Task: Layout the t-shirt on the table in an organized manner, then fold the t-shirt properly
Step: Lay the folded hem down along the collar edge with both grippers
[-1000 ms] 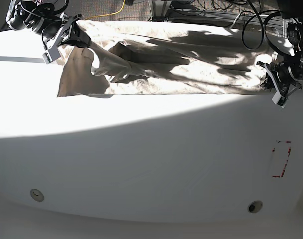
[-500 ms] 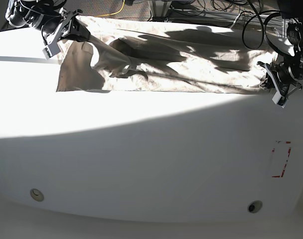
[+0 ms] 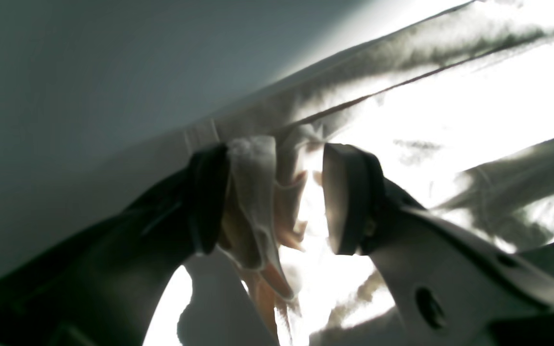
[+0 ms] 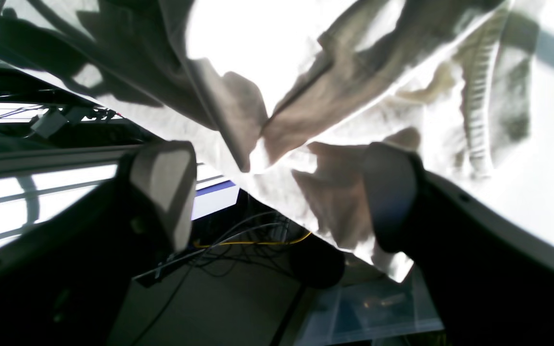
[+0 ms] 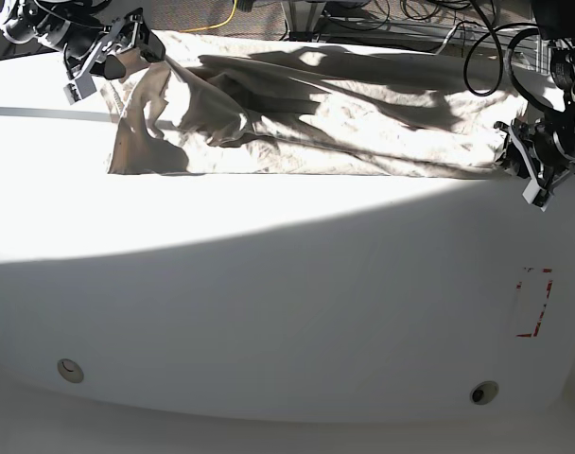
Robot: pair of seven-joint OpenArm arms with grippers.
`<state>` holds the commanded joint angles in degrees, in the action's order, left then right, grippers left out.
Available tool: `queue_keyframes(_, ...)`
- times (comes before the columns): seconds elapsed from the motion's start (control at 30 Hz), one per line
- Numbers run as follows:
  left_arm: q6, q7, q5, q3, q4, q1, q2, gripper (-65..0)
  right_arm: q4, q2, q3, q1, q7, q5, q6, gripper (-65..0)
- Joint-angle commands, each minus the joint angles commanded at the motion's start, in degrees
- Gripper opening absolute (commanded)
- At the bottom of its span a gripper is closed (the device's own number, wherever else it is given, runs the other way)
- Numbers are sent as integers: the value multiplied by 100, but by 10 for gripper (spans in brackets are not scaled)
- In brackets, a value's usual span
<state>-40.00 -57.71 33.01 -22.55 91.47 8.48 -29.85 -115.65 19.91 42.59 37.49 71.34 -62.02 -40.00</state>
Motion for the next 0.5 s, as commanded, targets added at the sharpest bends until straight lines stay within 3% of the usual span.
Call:
queue_keyframes(0.23,0,-352,62,-53,35,-264,-105,-211,9,316,211,-396,35,0,0,-127)
queue_keyframes(0.5,0,-1240,835,-677,554,-527,-105,-211,35,211,-9,-1204,44,18,0,-133)
